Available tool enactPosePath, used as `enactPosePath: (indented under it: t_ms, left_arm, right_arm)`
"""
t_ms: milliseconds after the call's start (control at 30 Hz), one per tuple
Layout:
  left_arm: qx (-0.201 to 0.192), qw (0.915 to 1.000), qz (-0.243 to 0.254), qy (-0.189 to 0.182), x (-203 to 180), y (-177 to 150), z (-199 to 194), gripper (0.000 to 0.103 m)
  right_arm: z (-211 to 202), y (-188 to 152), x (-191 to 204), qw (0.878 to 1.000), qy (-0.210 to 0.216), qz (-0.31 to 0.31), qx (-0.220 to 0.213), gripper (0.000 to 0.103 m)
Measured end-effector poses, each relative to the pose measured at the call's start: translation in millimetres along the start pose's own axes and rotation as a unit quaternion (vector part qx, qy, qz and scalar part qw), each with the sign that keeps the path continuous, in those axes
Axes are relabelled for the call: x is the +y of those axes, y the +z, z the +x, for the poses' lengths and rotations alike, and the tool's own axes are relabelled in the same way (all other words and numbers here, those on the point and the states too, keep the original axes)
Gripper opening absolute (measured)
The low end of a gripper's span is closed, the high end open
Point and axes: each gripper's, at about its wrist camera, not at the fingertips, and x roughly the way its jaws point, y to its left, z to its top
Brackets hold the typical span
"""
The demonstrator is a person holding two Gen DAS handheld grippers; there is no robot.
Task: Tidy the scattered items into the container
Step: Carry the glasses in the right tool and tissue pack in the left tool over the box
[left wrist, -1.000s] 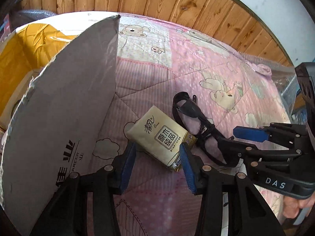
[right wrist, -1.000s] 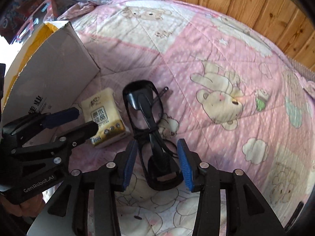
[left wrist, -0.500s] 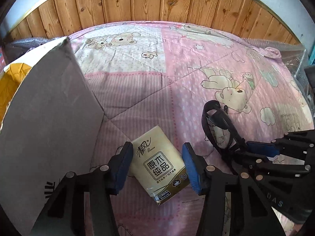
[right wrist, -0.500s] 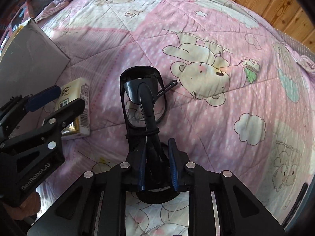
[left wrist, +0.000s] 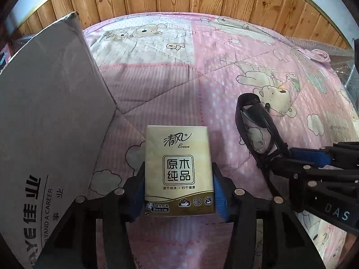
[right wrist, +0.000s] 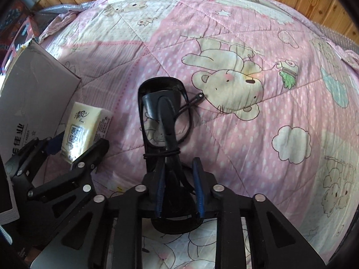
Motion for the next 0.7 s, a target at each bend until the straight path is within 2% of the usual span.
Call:
enactPosePath:
  t_ms: [267, 700]
  left_arm:
    - [-0.037, 0.9989, 0.029, 0.007, 4.9, -10.7, -35.4, 0.052]
    - [-0.087, 0.9955, 0.028, -0.025, 14.2, -16.9, -114.7, 0.052]
  right_arm:
    - [-26.8, -9.1, 3.9, 1.000, 0.003, 0.006, -0.026, 0.018]
    - [-82.4, -18.0, 49.5, 0.995, 0.036, 0.019, -0.088, 0.018]
